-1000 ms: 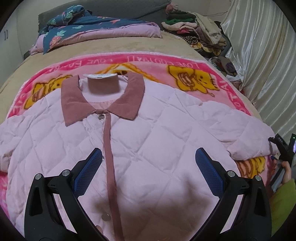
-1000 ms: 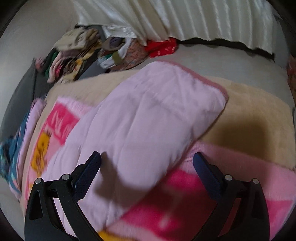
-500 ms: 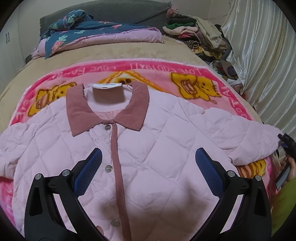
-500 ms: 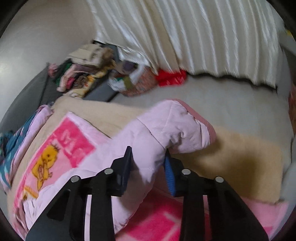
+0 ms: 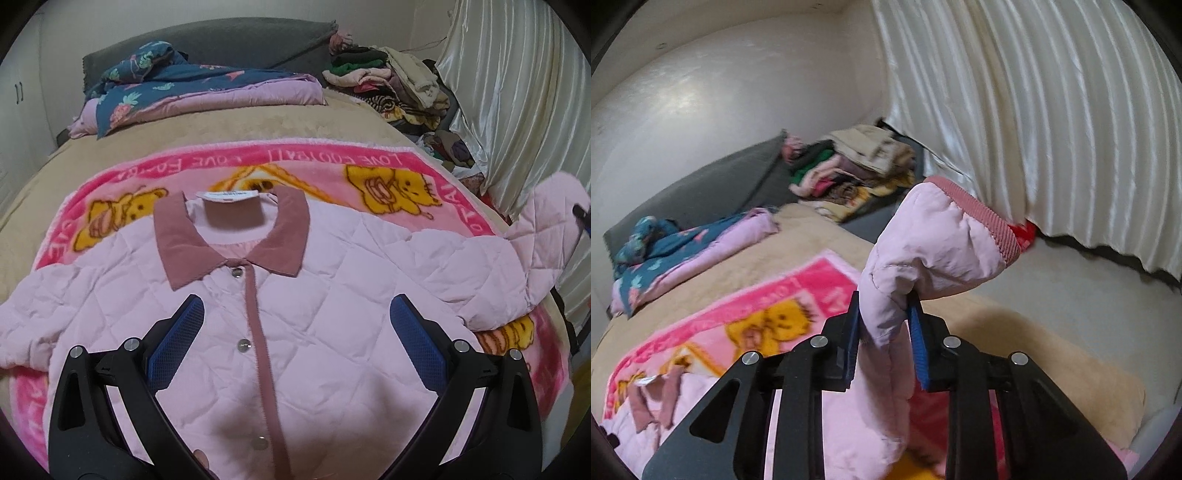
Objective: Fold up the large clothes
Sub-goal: 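Lift the sleeve with the right tool and fold it across the jacket body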
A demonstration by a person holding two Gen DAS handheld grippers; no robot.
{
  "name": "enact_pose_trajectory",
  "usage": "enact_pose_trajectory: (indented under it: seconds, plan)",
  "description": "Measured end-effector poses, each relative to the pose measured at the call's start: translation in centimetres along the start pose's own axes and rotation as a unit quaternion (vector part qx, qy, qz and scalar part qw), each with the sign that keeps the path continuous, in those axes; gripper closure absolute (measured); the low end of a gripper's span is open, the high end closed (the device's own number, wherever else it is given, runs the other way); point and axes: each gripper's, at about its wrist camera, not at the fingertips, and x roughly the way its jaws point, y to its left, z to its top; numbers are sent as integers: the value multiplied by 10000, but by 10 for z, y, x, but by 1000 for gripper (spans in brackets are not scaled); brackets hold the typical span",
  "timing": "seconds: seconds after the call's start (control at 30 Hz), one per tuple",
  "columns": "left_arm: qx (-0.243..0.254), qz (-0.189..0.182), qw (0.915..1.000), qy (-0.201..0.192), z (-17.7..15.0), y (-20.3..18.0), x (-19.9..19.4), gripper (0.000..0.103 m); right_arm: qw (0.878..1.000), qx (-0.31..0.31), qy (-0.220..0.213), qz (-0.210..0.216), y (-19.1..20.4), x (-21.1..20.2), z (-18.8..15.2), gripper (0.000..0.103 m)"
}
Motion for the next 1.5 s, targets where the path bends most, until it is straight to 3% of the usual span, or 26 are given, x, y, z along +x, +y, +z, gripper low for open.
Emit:
enact_pose_trajectory:
  seconds: [0.4, 0.93, 1.33, 1.5]
  plan:
    - [-67, 239, 9994, -220, -4, 36, -11, 8, 9956, -619, -284, 649, 87, -40, 7, 81]
    - [-93, 466, 9982, -365, -18, 77, -12, 8, 9841, -1193, -204, 1300, 189, -61, -12, 81]
    - [-1032, 390, 9932, -380, -17, 150, -13, 8, 9678, -1546, -103, 1983, 281, -71, -42, 81]
    - [-1696, 249, 9845, -368, -21, 193, -14, 8, 9588, -1724, -30, 2258, 320, -72, -64, 81]
